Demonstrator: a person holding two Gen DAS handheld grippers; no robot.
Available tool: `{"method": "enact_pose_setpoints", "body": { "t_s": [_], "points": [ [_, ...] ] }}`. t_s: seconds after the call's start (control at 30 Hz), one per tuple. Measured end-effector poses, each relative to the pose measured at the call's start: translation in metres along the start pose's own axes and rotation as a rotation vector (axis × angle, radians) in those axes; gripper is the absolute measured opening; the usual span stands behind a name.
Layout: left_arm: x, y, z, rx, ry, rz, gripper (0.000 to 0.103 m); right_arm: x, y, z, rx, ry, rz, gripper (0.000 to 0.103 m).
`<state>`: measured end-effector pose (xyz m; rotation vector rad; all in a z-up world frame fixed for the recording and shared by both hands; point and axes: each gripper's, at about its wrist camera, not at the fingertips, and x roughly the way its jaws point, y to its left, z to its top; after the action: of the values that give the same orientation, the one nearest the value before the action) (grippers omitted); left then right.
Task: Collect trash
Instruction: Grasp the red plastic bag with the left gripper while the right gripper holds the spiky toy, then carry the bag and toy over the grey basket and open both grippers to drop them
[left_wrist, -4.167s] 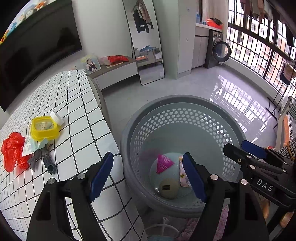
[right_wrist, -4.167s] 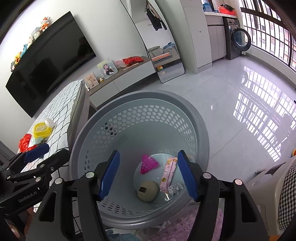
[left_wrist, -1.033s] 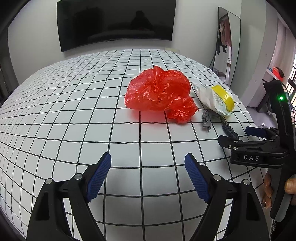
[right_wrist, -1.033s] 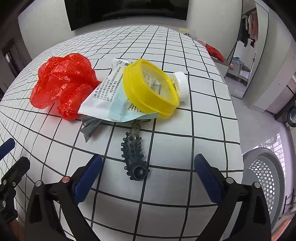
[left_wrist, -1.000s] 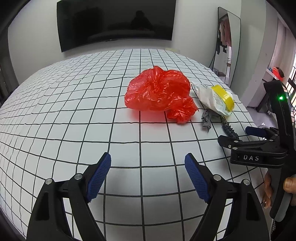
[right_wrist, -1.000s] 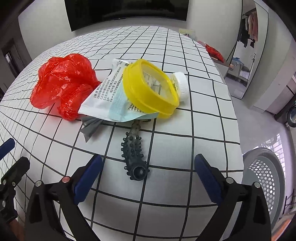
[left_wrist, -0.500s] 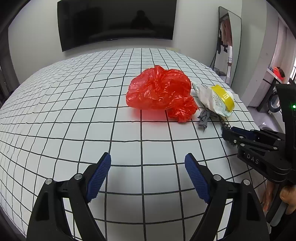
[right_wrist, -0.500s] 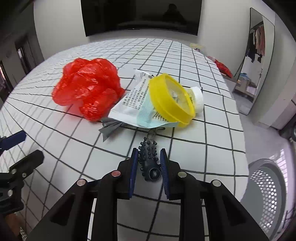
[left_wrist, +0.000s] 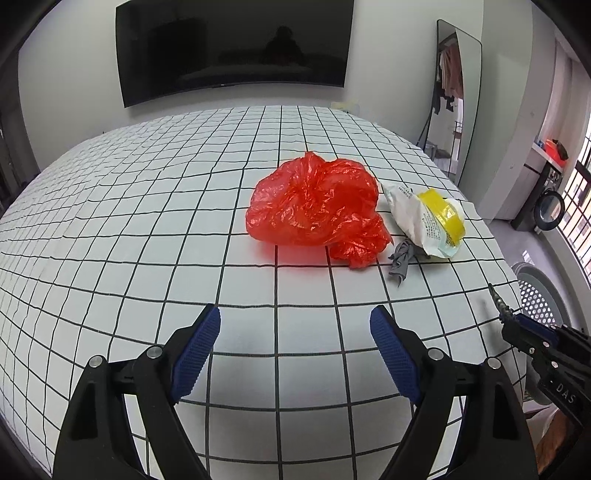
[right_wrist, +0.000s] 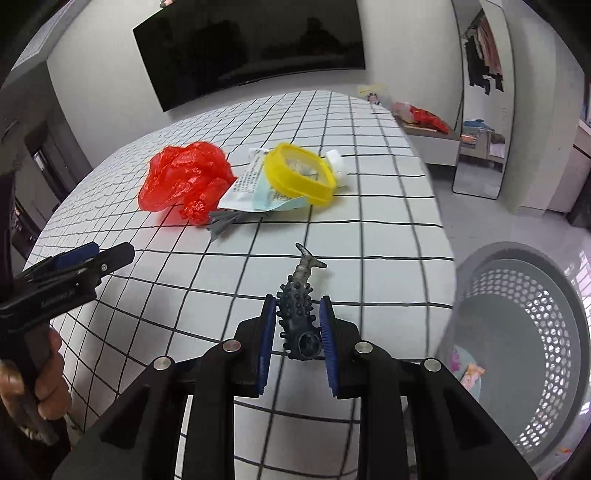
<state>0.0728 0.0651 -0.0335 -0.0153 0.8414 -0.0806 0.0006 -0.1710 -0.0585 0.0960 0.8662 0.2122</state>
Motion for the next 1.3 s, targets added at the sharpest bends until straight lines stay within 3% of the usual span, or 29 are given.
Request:
{"method": "enact_pose_setpoints", "body": {
  "t_s": [0.37, 0.67, 0.83, 0.9, 1.03, 1.17, 1.3],
  "points": [
    [0.014, -0.023, 0.053, 0.043, -0.069, 0.039, 0.084, -0.013, -0.02, -0.003, 0.048, -0.044, 0.016, 0.024],
    [0.04, -0.04, 0.079, 0.06, -0.038, 0.016, 0.084, -0.016, -0.032, -0.002, 0.076, -0.048, 0.03, 0.024],
    [0.065, -0.045, 0.085, 0.067, -0.009, 0.056, 0.084, -0.018, -0.033, -0.003, 0.079, -0.051, 0.027, 0.024],
    [0.071, -0.046, 0.084, 0.074, -0.004, 0.071, 0.08, -0.019, -0.033, -0.003, 0.08, -0.053, 0.024, 0.024],
    [0.08, -0.046, 0.083, 0.084, 0.023, 0.05, 0.048, -0.019, -0.032, -0.003, 0.079, -0.051, 0.022, 0.024],
    [0.075, -0.048, 0.08, 0.096, 0.02, 0.024, 0.025, -0.02, -0.03, -0.003, 0.076, -0.05, 0.022, 0.024],
    [0.059, -0.045, 0.075, 0.093, 0.001, 0.023, 0.023, -0.021, -0.031, -0.003, 0.08, -0.057, 0.02, 0.024]
  ]
}}
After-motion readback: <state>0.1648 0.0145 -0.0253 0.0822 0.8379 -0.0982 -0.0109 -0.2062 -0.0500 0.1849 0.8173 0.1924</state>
